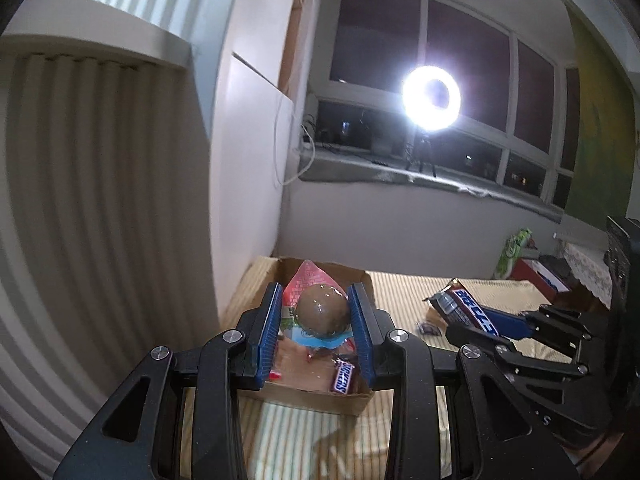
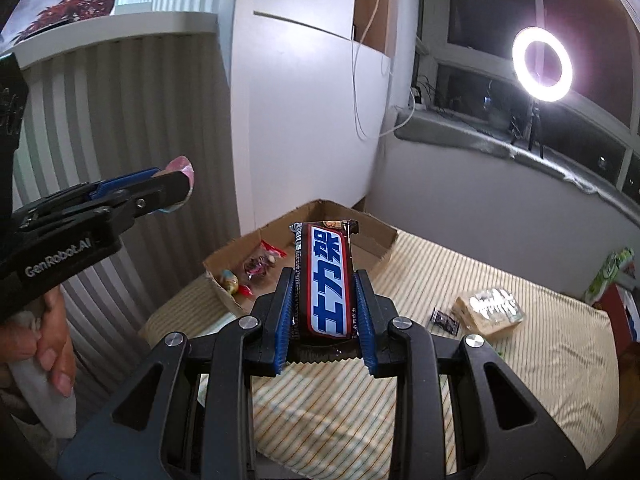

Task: Organize snacks
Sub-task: 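Carry the egg and chocolate bar toward the box with both grippers, then open both grippers to drop the egg and chocolate bar into the box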

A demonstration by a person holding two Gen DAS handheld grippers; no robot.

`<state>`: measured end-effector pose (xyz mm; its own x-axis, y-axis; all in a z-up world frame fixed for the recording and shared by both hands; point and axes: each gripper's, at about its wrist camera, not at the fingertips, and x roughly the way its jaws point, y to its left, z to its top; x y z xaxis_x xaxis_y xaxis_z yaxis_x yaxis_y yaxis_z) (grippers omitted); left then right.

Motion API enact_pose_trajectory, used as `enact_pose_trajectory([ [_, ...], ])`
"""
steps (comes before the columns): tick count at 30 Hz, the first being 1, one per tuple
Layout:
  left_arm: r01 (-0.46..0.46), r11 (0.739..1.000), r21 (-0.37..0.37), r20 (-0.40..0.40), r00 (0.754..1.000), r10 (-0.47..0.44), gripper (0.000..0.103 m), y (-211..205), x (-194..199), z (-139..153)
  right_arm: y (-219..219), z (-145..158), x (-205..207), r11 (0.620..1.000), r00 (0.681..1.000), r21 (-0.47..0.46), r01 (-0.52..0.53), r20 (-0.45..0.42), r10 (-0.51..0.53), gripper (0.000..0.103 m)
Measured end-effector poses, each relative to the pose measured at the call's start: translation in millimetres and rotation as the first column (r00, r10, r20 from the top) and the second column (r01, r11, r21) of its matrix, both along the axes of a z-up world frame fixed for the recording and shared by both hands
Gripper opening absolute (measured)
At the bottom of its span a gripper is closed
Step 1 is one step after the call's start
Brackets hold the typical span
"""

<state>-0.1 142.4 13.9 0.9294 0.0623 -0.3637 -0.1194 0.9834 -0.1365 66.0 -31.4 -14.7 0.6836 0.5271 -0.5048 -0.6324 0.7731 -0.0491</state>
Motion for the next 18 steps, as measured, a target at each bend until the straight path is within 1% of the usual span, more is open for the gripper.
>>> enact_pose_trajectory([
  [3,-0.002,1.0,0.0,0.004,1.0,0.002,0.032,2.4,1.6,0.4,4.5,2.4,2.3,1.0,1.0,-0.008,0.0,0.004,0.0,0.03],
  [8,0.008,1.0,-0.012,-0.016,1.0,-0.008,0.032,10.5,15.4,-9.4,15.6,-8.7,23.3,1.0,1.0,-0.02,0.004,-0.027,-0.005,0.03],
  [13,0.01,1.0,-0.026,-0.05,0.999,-0.011,0.032,23.5,45.0,-24.8,44.5,-39.0,64.6,0.999,0.996,-0.037,-0.017,-0.085,0.013,0.03],
  [18,0.017,0.998,-0.066,-0.119,0.993,-0.025,0.032,42.4,92.0,-56.5,77.3,-81.3,113.2,0.998,0.986,-0.051,-0.045,-0.166,0.036,0.03],
])
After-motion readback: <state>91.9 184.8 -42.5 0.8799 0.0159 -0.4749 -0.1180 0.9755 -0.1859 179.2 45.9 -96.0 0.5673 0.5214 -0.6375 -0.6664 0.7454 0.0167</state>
